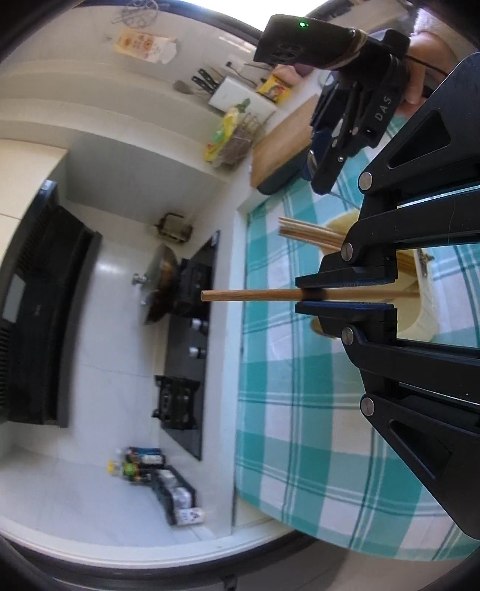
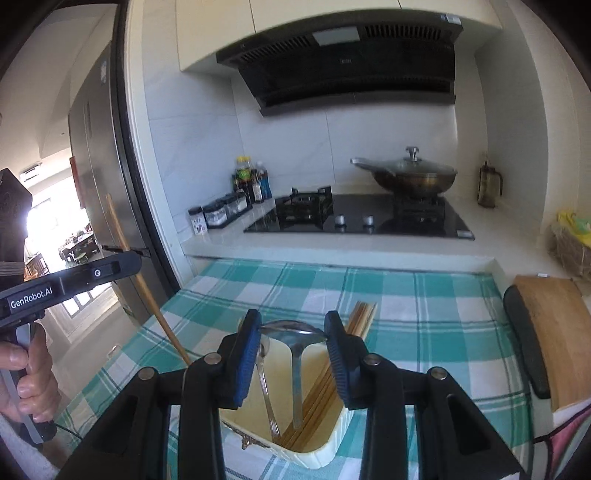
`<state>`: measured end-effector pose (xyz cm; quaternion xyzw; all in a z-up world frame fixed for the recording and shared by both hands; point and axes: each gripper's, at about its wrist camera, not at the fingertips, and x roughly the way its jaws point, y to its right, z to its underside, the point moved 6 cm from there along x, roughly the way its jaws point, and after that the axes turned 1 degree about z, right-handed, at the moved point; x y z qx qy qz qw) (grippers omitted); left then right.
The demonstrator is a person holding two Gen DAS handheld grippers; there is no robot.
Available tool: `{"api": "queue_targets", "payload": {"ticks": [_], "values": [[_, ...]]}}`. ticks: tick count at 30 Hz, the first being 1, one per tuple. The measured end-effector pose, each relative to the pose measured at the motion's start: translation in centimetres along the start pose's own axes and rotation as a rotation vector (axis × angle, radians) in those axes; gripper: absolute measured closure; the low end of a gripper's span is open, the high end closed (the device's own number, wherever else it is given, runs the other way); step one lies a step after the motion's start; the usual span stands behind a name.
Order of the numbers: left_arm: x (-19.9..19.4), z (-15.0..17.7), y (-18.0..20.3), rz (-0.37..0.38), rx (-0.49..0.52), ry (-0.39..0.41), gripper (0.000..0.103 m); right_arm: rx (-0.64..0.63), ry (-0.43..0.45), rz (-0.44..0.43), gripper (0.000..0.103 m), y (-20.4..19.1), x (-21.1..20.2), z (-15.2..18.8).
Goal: Organize utensils
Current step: 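Carry the chopstick with the left tool into the holder while the right tool drops the spoon in, then open both tools and move them back toward the two chopsticks on the cloth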
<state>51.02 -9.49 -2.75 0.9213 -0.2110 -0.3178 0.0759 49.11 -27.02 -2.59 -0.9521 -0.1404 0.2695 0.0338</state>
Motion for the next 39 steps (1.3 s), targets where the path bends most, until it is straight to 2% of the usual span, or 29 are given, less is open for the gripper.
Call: {"api": "queue_targets", "payload": {"ticks": [5,7,9,11,14,15,17,21,24,27,29,32,34,37,39], "values": [[3.7,3.2,-0.6,-0.012,-0.008,-0.113,0.098,0.056,-0.142,-0.003,0.067,1.4,4.6,3.9],[4.4,3.8,-0.3,-0.013,0.008,-0.141,0.098,0.084,-0.171,-0.011,0.066,1.8,5.6,5.0],[4.1,4.3,-0.5,-0.016,0.004,-0.151,0.093,0.111,-0.172,-0.014,0.065,2.0,5.9,5.3],[2.9,4.7,-0.9,-0.007,-0.016,-0.161,0.072,0.128,-0.158,-0.009,0.055,2.2,5.4,5.3],[-0.3,6.0,-1.6,-0.006,-0.011,-0.167,0.055,0.126,-0.125,-0.019,0.055,1.9,2.6,4.8],[-1.7,6.9,-1.9,-0.009,-0.003,-0.177,0.051,0.116,-0.116,-0.018,0.055,1.7,1.3,4.9],[-4.5,9.6,-2.7,-0.023,0.010,-0.213,0.037,0.077,-0.116,-0.008,0.056,1.4,-1.8,5.8],[-9.4,17.1,-3.9,-0.059,0.029,-0.268,0.031,-0.015,-0.160,0.013,0.055,0.7,-8.0,11.6],[-11.2,23.2,-4.3,-0.091,-0.052,-0.291,0.028,-0.059,-0.189,0.074,0.055,0.7,-11.4,18.3],[-10.9,27.7,-3.9,-0.111,-0.164,-0.312,0.028,-0.033,-0.280,0.133,0.055,0.9,-12.6,25.4],[-10.3,29.1,-3.1,-0.114,-0.198,-0.310,0.028,0.040,-0.323,0.115,0.055,0.7,-13.1,28.6],[-9.6,29.6,-1.8,-0.103,-0.237,-0.309,0.028,0.073,-0.333,0.087,0.055,-0.4,-13.6,30.3],[-9.0,29.7,-0.9,-0.095,-0.240,-0.311,0.028,0.042,-0.335,0.058,0.055,-1.8,-13.7,30.4],[-8.3,29.4,-0.2,-0.122,-0.236,-0.289,0.028,-0.024,-0.334,0.001,0.055,-4.7,-13.7,30.3],[-8.0,29.6,-0.4,-0.140,-0.251,-0.282,0.028,-0.052,-0.337,-0.040,0.060,-6.6,-13.7,30.4]]}}
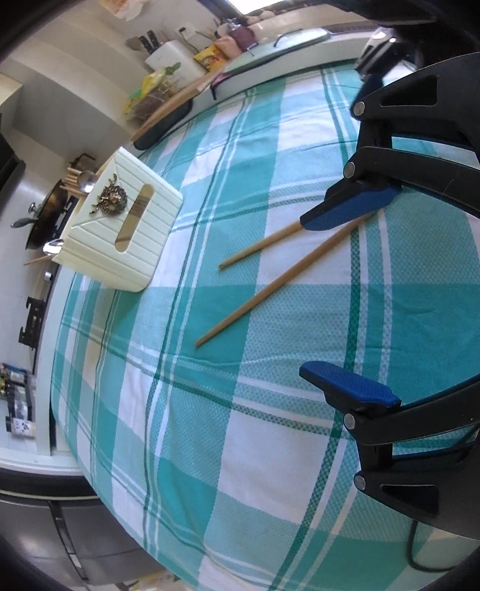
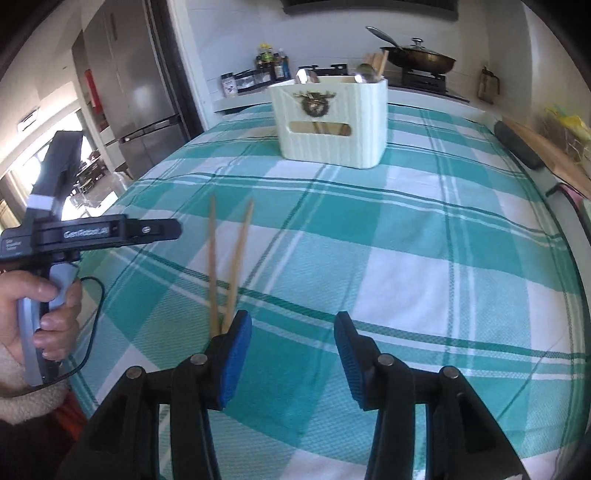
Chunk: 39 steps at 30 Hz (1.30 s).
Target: Organize utensils
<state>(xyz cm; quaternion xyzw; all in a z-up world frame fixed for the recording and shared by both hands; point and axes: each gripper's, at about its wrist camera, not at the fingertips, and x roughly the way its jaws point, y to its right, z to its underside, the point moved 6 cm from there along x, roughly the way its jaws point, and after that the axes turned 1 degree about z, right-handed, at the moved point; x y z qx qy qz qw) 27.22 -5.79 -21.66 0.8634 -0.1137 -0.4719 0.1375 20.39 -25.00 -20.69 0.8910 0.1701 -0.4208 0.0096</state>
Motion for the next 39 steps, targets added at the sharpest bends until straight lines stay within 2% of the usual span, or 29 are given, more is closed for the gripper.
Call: {"api": "queue_targets", "payload": {"ticks": [2,3,6,7,8,13,18,22,24,26,31,33,35,39], "values": [[0.5,0.1,-0.4,-0.010,-0.018,-0.007,0.028,-0.045,-0.028,-0.058,0.071,-2.1,0.5,0.3],[0.6,0.1,-0.6,-0.016,-0.023,-0.010,0.028,-0.071,-0.044,-0.077,0.072,-3.0,0.7,0.6],[0.9,0.2,-1.0,-0.026,-0.039,-0.017,0.028,-0.146,-0.097,-0.084,0.082,-4.9,1.8,1.7],[1.1,0.2,-1.1,-0.030,-0.041,-0.018,0.028,-0.160,-0.115,-0.081,0.089,-5.1,2.2,2.0],[1.2,0.0,-1.0,-0.032,-0.041,-0.018,0.028,-0.173,-0.132,-0.074,0.092,-5.3,2.5,2.2],[2.8,-0.9,0.0,-0.059,-0.001,-0.034,0.028,-0.203,-0.167,-0.010,0.095,-4.9,2.8,2.9],[4.0,-0.7,1.5,-0.126,0.070,-0.026,0.028,-0.123,-0.157,0.071,0.096,-2.2,2.3,2.8],[4.4,0.3,3.3,-0.163,0.184,-0.024,0.029,-0.054,-0.142,0.118,0.096,-0.1,1.9,2.8],[4.3,1.1,4.4,-0.163,0.269,-0.024,0.043,-0.042,-0.134,0.174,0.096,1.0,1.9,2.7],[4.1,1.7,5.1,-0.140,0.338,-0.026,0.075,-0.013,-0.128,0.218,0.096,2.4,1.6,2.5],[3.1,1.5,4.3,-0.060,0.411,-0.060,0.088,0.088,-0.119,0.300,0.096,6.2,0.9,2.8],[2.9,0.7,3.3,-0.062,0.413,-0.064,0.094,0.108,-0.116,0.324,0.096,7.4,0.6,2.9],[3.0,0.0,2.0,-0.078,0.398,-0.071,0.095,0.125,-0.111,0.345,0.096,8.2,0.5,3.0],[3.3,-0.7,0.8,-0.029,0.376,-0.092,0.095,0.148,-0.090,0.334,0.095,8.4,0.5,2.9]]}}
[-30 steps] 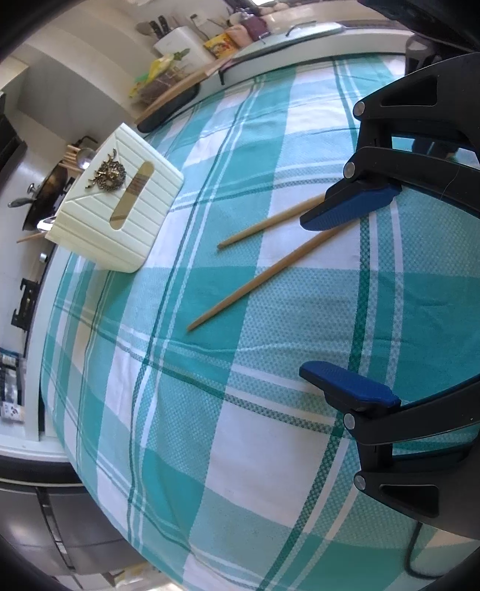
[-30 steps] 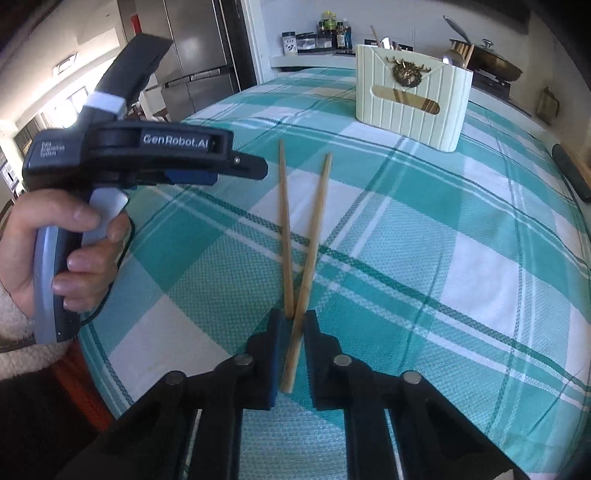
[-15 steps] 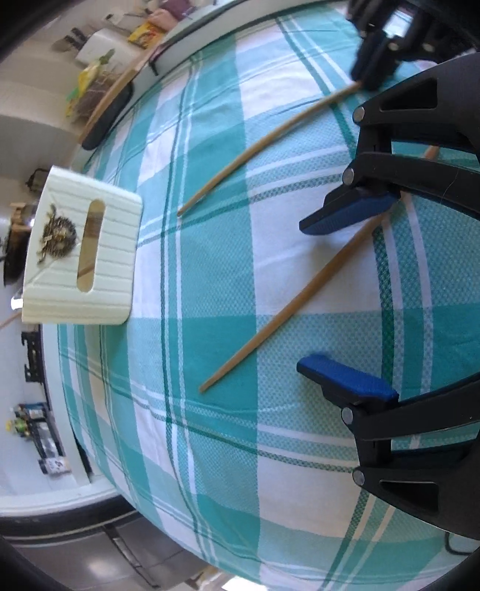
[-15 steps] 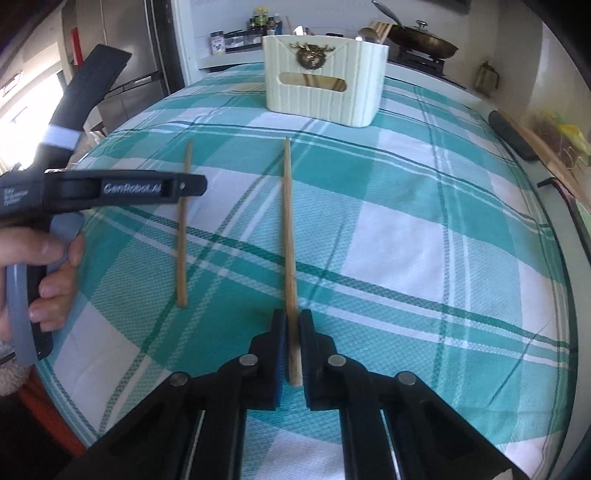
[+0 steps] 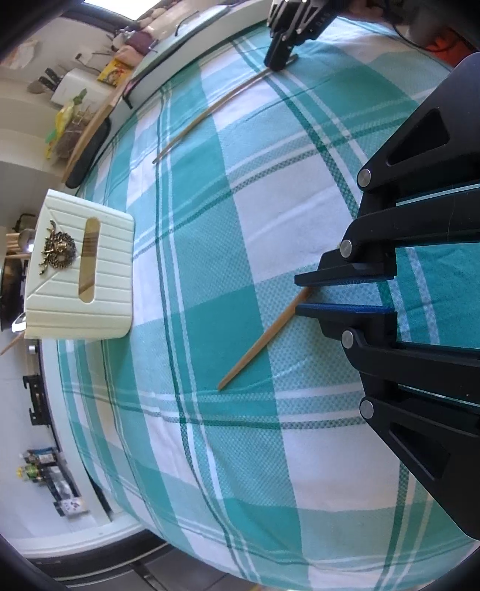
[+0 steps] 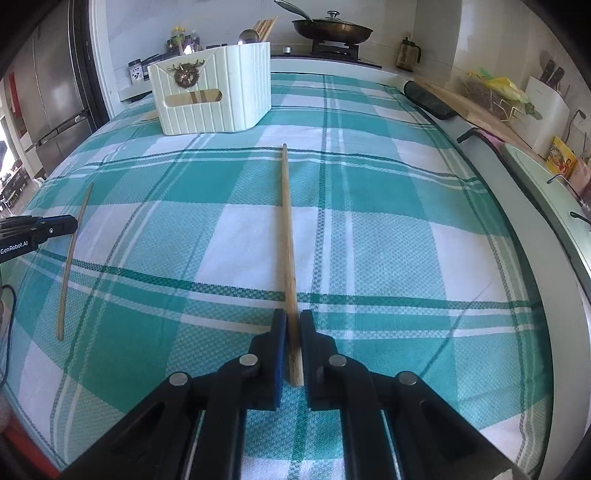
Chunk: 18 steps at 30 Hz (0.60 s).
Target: Organize utensils
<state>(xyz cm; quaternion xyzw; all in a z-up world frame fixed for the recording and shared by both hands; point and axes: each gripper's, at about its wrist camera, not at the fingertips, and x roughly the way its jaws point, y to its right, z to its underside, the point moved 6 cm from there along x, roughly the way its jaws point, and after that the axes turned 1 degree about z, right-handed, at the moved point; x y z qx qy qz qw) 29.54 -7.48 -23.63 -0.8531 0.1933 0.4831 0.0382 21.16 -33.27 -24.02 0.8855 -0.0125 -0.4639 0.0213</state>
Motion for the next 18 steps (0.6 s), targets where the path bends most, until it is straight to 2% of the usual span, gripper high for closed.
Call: {"api": "queue_targets", "payload": {"ticks": [1,3,5,7,10,13,16,18], "values": [[-0.1,0.2,-0.2,0.004,-0.008,-0.004,0.095,0.002,0.007,-0.003,0.094,-0.1,0.0,-0.1],[0.0,0.5,-0.5,0.003,-0.049,-0.018,0.087,0.001,0.005,-0.008,0.093,-0.3,0.1,-0.1],[-0.1,0.8,-0.3,0.025,-0.093,-0.018,0.054,-0.005,0.009,-0.011,0.087,-0.4,0.2,-0.2],[-0.3,1.0,0.7,0.019,-0.119,-0.008,0.037,-0.002,0.012,-0.015,0.081,-0.5,0.2,-0.2],[0.1,1.1,2.8,0.013,-0.091,-0.014,0.036,-0.005,0.015,-0.015,0.079,-0.7,0.2,-0.3],[0.8,1.0,3.9,-0.063,-0.059,-0.013,0.028,-0.011,0.016,-0.023,0.079,-0.9,0.2,-0.3],[1.5,0.7,5.1,-0.121,0.000,-0.007,0.026,-0.006,0.019,-0.027,0.079,-0.9,0.2,-0.2],[1.4,0.6,5.7,-0.089,0.026,0.000,0.039,0.000,0.021,-0.031,0.079,-0.8,0.2,-0.2]]}}
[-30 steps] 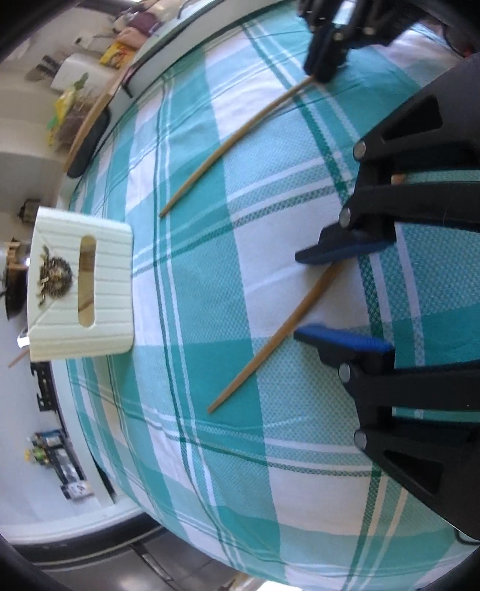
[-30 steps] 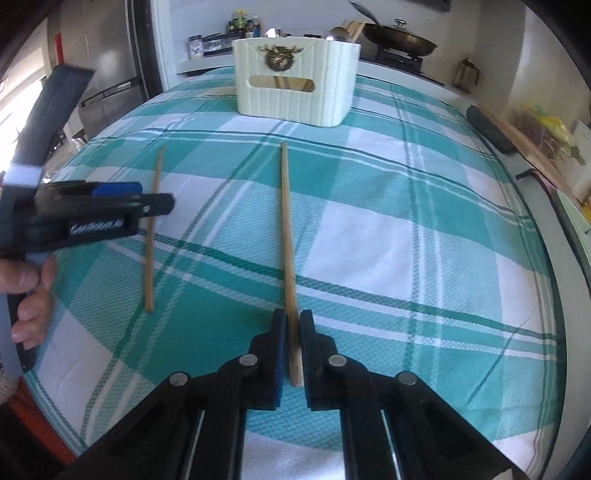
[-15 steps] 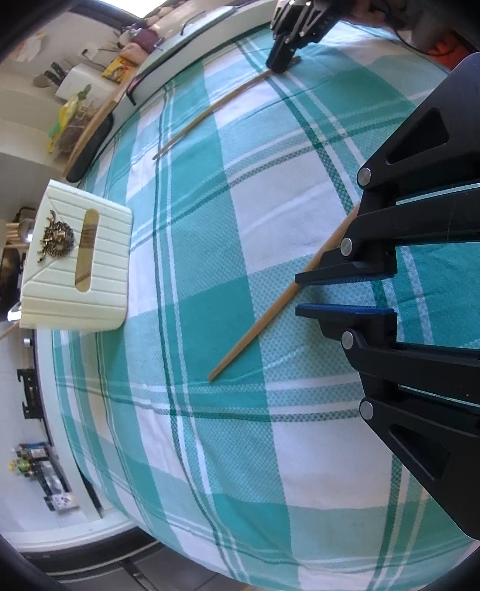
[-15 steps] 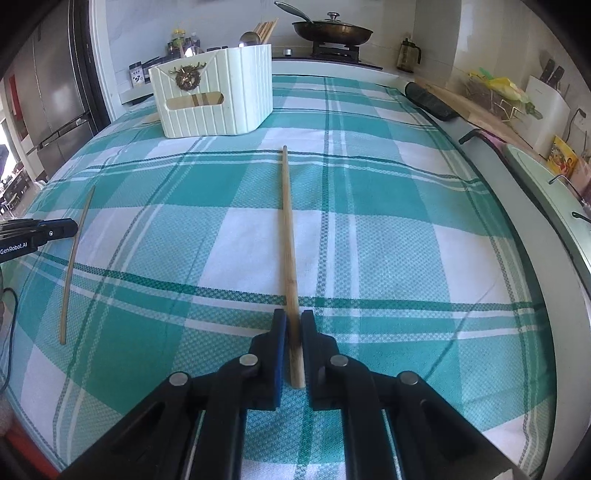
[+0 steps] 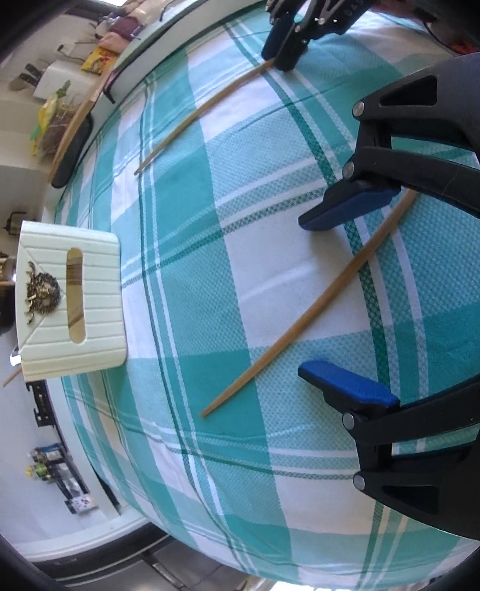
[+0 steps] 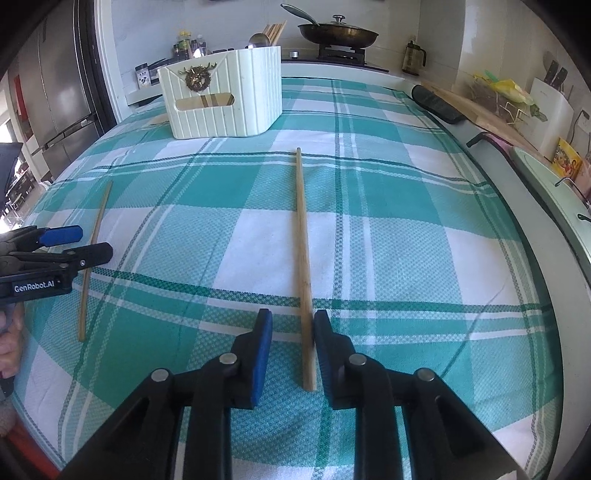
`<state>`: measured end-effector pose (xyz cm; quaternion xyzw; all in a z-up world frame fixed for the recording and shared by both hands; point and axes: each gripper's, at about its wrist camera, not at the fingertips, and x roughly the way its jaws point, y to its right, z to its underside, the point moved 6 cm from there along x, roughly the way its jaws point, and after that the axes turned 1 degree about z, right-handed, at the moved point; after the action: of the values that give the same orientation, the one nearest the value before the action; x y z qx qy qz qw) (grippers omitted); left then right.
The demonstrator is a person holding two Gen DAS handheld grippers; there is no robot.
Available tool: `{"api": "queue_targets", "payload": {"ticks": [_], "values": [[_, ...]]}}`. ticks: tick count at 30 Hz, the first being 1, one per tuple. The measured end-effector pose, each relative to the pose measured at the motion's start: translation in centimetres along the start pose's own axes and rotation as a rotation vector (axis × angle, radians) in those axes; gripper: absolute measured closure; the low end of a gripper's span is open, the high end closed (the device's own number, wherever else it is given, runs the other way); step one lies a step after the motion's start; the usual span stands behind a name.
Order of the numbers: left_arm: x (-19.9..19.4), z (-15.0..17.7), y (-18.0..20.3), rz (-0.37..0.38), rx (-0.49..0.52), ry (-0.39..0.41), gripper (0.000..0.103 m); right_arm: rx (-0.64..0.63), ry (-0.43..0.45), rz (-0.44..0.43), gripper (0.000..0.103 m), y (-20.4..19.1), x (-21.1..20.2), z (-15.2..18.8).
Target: Organize utensils
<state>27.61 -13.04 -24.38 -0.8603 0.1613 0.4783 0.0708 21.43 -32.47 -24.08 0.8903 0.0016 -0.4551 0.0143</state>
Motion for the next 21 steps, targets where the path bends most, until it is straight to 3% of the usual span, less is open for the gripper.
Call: {"api": "queue_targets", "payload": {"ticks": [2,3,7,10,16,18,19,20,21], "values": [[-0.4,0.0,0.5,0.028,0.045,0.003,0.073,0.000,0.001,0.001,0.079,0.1,0.0,0.0],[-0.5,0.1,0.6,0.040,0.067,0.001,0.079,0.001,0.001,0.001,0.079,0.1,0.0,0.0],[-1.3,0.7,-0.4,0.074,0.099,-0.020,0.092,-0.002,0.001,0.008,0.079,0.3,-0.1,0.0],[-1.5,1.1,-2.4,0.054,0.094,-0.040,0.095,-0.010,-0.002,0.020,0.079,0.4,-0.1,0.1],[-1.9,1.7,-5.1,0.050,0.030,-0.046,0.092,0.002,-0.007,0.031,0.079,0.8,-0.1,0.0],[-1.9,1.8,-5.2,0.053,0.013,-0.042,0.078,0.005,-0.008,0.018,0.068,0.7,-0.2,-0.1],[-1.9,1.8,-5.1,0.057,0.011,-0.037,0.062,0.008,-0.004,0.016,0.054,0.6,-0.3,-0.2],[-1.9,1.7,-5.0,0.052,0.011,-0.031,0.048,0.008,0.008,0.020,0.048,0.6,-0.5,-0.3],[-1.9,1.7,-4.9,0.044,0.015,-0.026,0.045,0.002,0.015,0.025,0.048,0.5,-0.6,-0.4]]}}
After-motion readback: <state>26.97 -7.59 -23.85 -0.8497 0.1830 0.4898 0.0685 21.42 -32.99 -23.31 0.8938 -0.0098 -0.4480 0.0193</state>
